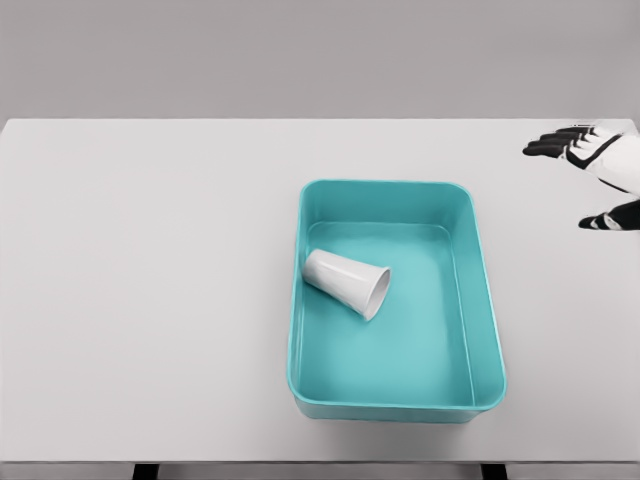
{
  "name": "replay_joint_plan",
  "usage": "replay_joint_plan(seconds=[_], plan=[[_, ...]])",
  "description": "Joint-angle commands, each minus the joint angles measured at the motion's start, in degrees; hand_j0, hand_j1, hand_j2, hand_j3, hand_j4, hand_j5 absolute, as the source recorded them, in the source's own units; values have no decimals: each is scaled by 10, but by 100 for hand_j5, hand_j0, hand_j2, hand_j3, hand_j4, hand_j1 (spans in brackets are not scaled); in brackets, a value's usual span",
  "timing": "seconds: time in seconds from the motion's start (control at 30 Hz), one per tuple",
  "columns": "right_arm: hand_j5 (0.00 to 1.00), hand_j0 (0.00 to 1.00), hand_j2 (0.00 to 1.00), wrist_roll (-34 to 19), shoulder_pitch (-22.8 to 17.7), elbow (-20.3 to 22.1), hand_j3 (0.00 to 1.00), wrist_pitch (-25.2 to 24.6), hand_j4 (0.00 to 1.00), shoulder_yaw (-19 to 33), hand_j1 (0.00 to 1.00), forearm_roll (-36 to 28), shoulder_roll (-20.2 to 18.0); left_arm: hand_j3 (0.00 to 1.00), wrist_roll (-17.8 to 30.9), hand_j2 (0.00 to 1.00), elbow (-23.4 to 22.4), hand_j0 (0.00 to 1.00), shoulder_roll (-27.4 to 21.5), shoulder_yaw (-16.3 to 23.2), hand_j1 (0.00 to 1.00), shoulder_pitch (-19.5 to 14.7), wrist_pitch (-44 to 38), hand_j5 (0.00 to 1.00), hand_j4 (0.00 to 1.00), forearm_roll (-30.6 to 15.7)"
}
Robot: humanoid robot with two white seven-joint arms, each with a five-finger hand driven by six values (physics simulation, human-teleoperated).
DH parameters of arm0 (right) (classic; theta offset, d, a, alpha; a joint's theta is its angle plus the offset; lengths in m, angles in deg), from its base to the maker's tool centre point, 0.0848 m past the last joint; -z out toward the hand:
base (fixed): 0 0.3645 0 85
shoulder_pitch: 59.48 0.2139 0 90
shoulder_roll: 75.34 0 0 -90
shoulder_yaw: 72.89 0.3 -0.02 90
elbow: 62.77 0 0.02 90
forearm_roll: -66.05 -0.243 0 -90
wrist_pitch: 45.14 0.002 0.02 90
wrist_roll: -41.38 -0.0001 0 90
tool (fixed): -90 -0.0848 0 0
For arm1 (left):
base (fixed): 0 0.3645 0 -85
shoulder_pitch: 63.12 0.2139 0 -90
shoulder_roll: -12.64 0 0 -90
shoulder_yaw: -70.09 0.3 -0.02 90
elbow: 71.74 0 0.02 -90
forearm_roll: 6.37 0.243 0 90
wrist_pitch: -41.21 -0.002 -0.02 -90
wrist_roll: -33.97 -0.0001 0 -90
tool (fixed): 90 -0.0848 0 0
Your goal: Put the paper cup into the basket with your right arm
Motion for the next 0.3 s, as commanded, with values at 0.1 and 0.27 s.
replay_joint_plan(seconds=[0.1,0.27], plan=[[100,100,100,0,-1,30,100,0,100,1,100,28,-10,100,0,100,0,100,0,0,100,0,0,100,100,0],[100,100,100,0,-4,29,100,0,100,1,100,28,-8,100,0,100,-4,100,0,-1,100,0,0,100,100,-1]])
